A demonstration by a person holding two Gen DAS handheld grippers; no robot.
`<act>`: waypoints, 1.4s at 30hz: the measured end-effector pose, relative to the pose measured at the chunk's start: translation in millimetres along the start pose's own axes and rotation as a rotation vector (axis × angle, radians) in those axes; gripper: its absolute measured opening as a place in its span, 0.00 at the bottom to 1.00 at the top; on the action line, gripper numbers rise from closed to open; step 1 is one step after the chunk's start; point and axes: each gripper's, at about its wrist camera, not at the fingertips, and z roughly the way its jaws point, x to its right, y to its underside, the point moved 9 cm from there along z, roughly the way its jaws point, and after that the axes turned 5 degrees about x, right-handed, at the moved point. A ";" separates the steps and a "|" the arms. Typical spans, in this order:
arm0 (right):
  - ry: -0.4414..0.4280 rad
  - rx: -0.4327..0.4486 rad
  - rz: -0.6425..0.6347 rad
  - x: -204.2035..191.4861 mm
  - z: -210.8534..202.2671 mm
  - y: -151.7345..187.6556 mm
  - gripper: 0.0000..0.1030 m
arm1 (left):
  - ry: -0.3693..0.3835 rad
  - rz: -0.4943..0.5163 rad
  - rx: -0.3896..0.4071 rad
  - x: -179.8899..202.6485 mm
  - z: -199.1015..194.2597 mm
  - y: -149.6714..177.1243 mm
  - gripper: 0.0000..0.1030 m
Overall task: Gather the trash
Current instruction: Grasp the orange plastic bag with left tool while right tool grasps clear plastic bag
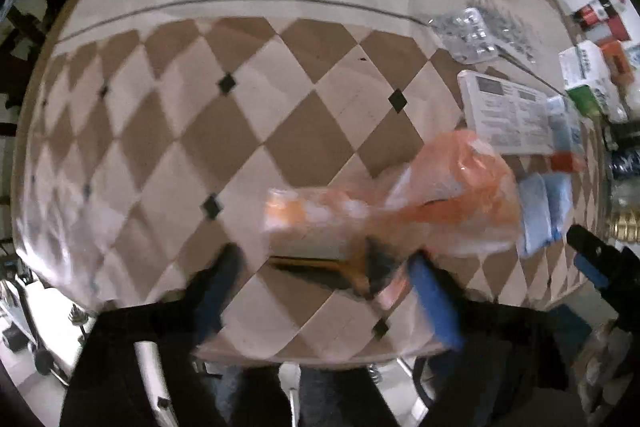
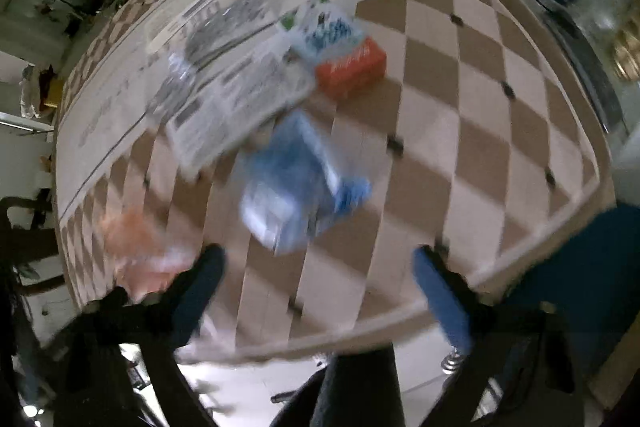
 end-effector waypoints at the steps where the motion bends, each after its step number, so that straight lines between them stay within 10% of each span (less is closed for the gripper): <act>1: 0.005 -0.005 -0.008 2.0 7.8 -10.7 0.76 | -0.005 -0.001 -0.002 2.7 4.2 -3.0 0.67; 9: -0.012 -0.067 -0.068 3.0 47.9 -32.8 0.16 | -0.087 0.050 0.087 16.4 -8.9 -16.2 0.38; 17: -0.050 0.018 -0.081 -11.6 16.1 -25.0 0.09 | -0.125 0.108 0.178 16.7 -49.8 -21.7 0.01; 27: -0.083 0.113 -0.064 -35.8 -38.8 17.4 0.08 | -0.093 0.119 0.305 -30.9 -112.2 7.3 0.00; 34: -0.061 0.151 -0.030 -46.8 -55.0 61.6 0.08 | 0.123 0.016 0.226 -49.3 -100.4 29.9 0.04; 38: -0.043 0.146 -0.007 -35.5 -48.8 63.1 0.08 | 0.246 -0.013 0.163 -36.5 -79.7 29.5 0.53; 42: -0.045 0.105 0.017 -24.4 -24.1 50.6 0.08 | 0.146 0.007 0.130 -44.0 -59.5 27.5 0.55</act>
